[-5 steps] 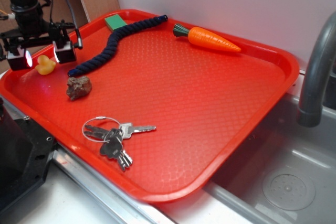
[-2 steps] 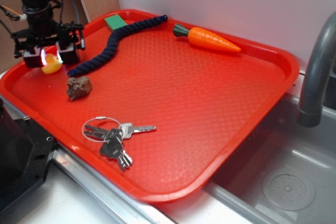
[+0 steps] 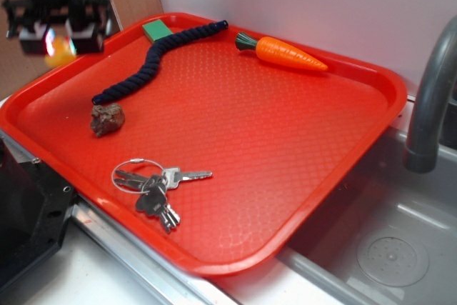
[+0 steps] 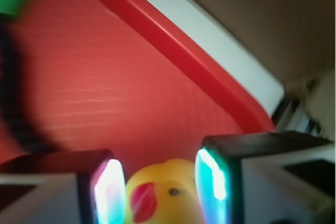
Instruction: Grab the yellow duck.
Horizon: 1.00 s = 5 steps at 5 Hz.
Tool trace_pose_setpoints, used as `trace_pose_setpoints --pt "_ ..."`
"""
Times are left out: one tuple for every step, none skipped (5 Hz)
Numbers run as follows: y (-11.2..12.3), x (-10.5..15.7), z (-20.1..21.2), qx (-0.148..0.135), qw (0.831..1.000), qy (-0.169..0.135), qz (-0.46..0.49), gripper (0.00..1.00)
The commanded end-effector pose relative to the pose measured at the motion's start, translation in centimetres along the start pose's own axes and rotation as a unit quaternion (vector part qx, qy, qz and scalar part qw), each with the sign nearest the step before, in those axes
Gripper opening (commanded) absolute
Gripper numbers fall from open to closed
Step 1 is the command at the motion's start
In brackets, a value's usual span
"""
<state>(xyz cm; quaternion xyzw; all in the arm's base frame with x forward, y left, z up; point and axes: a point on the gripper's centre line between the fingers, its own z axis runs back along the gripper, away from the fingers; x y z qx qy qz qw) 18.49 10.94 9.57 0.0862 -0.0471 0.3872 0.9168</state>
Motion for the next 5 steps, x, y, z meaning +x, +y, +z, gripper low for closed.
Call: trace_pose_setpoints --pt "-4.5 0.2 8.0 -0.061 0.979 -0.025 -0.194 0.00" --pt "-8.4 -0.5 13.0 -0.057 0.949 -0.047 -0.308 0.00" --pt "-9.8 -1.8 17.2 -0.065 0.930 -0.073 -0.355 0.00" --pt "-10.4 -3.7 19.7 -0.076 0.920 -0.073 -0.378 0.00" --pt "-9.9 -4.4 19.5 -0.081 0.920 -0.064 -0.378 0.00"
